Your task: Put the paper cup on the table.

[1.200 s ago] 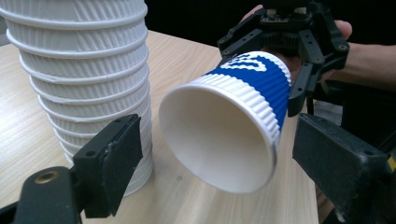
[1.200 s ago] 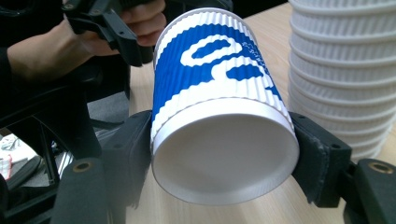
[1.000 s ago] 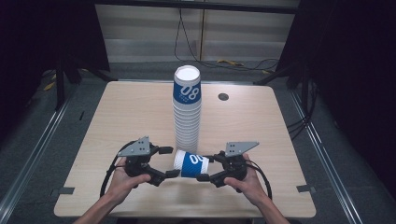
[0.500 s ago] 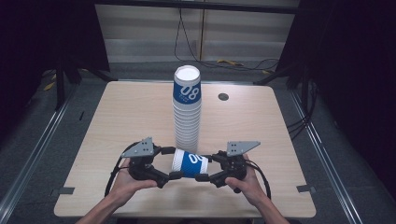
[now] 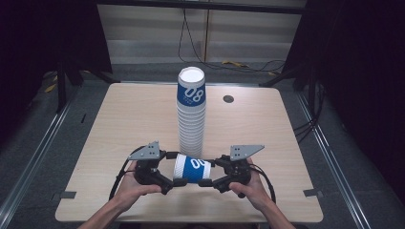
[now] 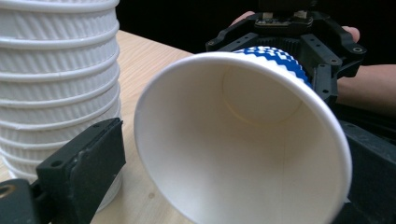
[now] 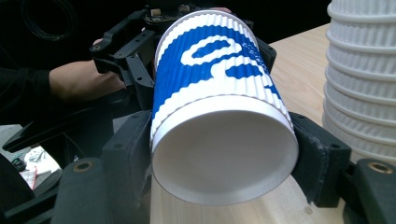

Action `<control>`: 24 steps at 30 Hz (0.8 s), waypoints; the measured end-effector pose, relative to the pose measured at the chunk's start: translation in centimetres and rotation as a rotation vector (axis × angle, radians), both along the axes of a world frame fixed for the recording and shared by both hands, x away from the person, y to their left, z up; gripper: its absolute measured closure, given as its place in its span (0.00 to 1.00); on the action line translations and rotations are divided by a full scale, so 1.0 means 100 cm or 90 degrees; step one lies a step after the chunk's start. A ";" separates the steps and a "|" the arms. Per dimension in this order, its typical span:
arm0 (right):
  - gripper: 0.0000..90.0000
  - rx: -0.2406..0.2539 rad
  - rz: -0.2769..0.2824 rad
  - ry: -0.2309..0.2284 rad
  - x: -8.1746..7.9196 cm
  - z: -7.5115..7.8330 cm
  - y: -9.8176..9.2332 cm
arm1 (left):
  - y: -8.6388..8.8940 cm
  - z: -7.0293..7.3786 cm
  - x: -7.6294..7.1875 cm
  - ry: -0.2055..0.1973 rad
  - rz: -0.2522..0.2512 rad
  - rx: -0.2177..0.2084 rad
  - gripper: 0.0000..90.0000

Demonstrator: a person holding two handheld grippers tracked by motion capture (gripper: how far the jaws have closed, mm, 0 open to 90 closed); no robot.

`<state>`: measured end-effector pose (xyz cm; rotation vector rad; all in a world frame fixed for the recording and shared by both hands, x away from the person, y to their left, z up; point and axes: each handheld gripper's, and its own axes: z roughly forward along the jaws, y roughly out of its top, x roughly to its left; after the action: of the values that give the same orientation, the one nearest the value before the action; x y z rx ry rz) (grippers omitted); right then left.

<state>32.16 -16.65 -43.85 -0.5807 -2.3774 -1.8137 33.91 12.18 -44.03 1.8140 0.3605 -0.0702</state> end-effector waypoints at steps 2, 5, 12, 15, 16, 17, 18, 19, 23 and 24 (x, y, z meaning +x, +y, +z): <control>0.33 0.001 0.003 -0.003 0.000 0.000 0.001 | 0.000 -0.001 0.000 0.002 -0.010 -0.007 0.03; 0.33 0.000 0.005 -0.004 -0.001 0.001 0.001 | -0.001 -0.002 0.000 -0.003 -0.013 0.001 0.03; 0.33 -0.008 0.009 -0.009 -0.001 0.001 0.002 | -0.003 -0.005 -0.003 -0.005 -0.032 -0.002 0.10; 0.33 -0.011 0.010 -0.011 -0.001 0.001 0.002 | -0.002 -0.003 -0.003 -0.008 -0.030 -0.009 0.10; 0.33 -0.011 0.014 -0.011 -0.001 0.000 0.003 | -0.002 -0.002 -0.003 -0.010 -0.029 -0.016 0.10; 0.33 -0.014 0.016 -0.011 -0.001 0.000 0.003 | -0.001 -0.001 -0.003 -0.011 -0.030 -0.017 0.10; 0.33 -0.016 0.018 -0.011 -0.001 0.000 0.004 | -0.001 -0.001 -0.003 -0.011 -0.033 -0.011 0.10; 0.33 -0.018 0.018 -0.011 -0.002 0.000 0.004 | -0.001 0.000 -0.003 -0.010 -0.033 -0.009 0.11; 0.33 -0.025 0.021 -0.012 -0.001 -0.001 0.005 | 0.000 -0.001 -0.002 -0.006 -0.038 -0.010 0.12; 0.33 -0.026 0.022 -0.012 -0.001 -0.001 0.005 | 0.000 -0.001 -0.002 -0.004 -0.040 -0.009 0.12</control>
<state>32.01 -16.15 -43.93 -0.5251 -2.4265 -1.7683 33.72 12.21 -44.10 1.8110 0.2978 -0.1114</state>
